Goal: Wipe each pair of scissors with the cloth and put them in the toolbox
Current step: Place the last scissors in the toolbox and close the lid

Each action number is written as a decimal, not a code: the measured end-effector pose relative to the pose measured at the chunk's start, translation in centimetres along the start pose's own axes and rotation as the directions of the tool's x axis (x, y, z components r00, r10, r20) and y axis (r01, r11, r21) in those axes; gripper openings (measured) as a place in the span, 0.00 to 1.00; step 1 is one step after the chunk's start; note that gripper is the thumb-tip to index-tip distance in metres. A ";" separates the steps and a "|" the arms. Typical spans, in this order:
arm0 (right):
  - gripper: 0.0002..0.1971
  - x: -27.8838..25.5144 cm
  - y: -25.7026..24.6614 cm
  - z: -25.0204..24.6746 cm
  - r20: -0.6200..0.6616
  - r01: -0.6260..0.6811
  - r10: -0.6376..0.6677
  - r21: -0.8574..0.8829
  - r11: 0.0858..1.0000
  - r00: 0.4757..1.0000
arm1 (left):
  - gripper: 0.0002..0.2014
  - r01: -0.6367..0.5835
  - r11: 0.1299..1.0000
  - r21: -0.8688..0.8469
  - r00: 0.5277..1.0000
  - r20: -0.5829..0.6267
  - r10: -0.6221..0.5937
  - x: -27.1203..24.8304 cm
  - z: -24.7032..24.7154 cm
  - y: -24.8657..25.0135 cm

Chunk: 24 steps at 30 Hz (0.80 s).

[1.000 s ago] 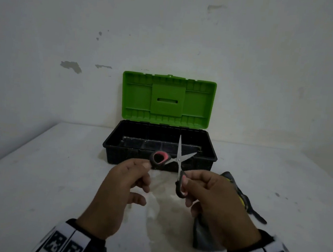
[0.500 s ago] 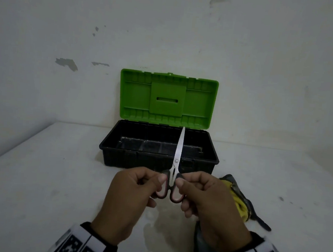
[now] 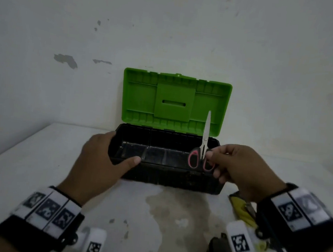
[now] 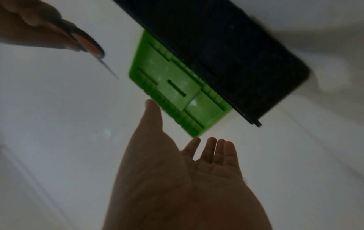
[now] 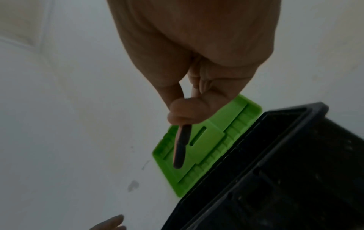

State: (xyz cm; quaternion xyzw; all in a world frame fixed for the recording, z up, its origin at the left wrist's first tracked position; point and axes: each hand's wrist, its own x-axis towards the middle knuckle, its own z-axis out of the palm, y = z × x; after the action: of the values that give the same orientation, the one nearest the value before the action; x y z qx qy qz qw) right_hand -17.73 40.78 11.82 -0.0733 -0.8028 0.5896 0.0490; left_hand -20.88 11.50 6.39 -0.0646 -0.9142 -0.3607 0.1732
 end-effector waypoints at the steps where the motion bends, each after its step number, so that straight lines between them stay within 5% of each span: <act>1: 0.08 1.4 -0.3 -0.4 0.000 -0.023 0.023 -0.041 0.999 1.000 | 0.45 0.004 0.997 0.083 1.000 0.020 -0.006 0.9 -0.3 -0.2; 10: 0.13 10.5 0.4 1.4 0.143 -0.300 0.380 -0.395 0.869 0.914 | 0.61 0.059 0.972 0.226 0.913 0.381 -0.144 7.7 2.9 -5.7; 20: 0.12 14.4 4.1 3.6 0.139 -0.321 0.509 -0.628 0.708 0.850 | 0.69 0.020 0.975 0.223 0.940 0.327 -0.094 7.4 4.3 -7.3; 24: 0.12 15.1 5.1 3.9 0.117 -0.204 0.435 -0.755 0.623 0.893 | 0.74 0.037 0.963 0.269 0.932 0.338 -0.130 7.6 4.2 -7.2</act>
State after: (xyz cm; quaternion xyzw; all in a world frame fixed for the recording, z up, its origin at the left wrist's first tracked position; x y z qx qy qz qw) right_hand -32.96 41.28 5.66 -0.1427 -0.9407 0.2261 -0.2087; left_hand -30.84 9.02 1.71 -0.0659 -0.9713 -0.2285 -0.0024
